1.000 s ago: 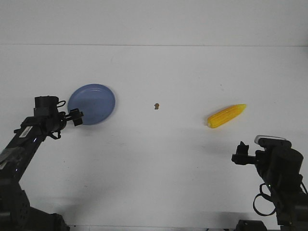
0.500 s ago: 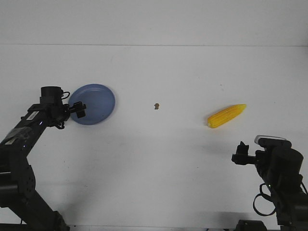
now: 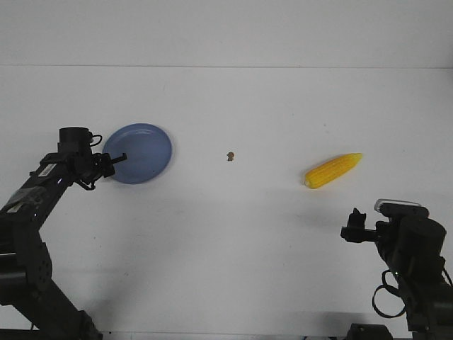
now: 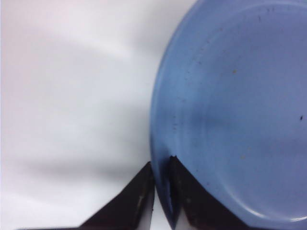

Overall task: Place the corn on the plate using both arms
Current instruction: 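Push the blue plate with the left gripper toward the table center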

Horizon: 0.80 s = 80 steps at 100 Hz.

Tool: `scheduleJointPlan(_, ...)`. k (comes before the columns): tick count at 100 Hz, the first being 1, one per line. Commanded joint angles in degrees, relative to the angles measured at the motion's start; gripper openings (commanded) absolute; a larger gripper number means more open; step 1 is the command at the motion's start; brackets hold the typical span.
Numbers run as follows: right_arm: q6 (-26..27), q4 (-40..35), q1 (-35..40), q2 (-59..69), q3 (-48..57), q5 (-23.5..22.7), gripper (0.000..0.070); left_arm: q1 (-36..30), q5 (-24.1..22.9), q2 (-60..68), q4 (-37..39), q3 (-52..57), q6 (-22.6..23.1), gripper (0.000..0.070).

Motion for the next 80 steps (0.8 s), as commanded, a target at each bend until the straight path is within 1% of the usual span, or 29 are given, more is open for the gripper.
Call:
scheduleJointPlan(1,0.37,0.35,0.04,0.33,0.98,-0.07,0.0535,0.09,3.19,1.49,-0.57,1.11,0.22,0.0008)
scheduleJointPlan(17,0.37,0.33,0.04,0.33,0.98,-0.07,0.0535,0.15,12.92,-0.04,-0.57,1.11,0.2,0.0008)
scheduleJointPlan(31,0.37,0.33,0.04,0.33,0.98,-0.07,0.0535,-0.13,21.0,-4.68,-0.94,1.09,0.22,0.0008)
scheduleJointPlan(35,0.37,0.33,0.04,0.33,0.98,-0.07,0.0535,-0.63,22.64,-6.27,-1.22,1.09,0.13,0.0008)
scheduleJointPlan(54,0.39,0.35,0.04,0.33,0.98,-0.07,0.0535,-5.81,23.19,-10.78,-3.58,0.7,0.15,0.0008)
scheduleJointPlan(80,0.39,0.35,0.04,0.33,0.98,-0.07,0.0535,-17.7,23.17,-10.84,-4.04,-2.1,0.39,0.0008)
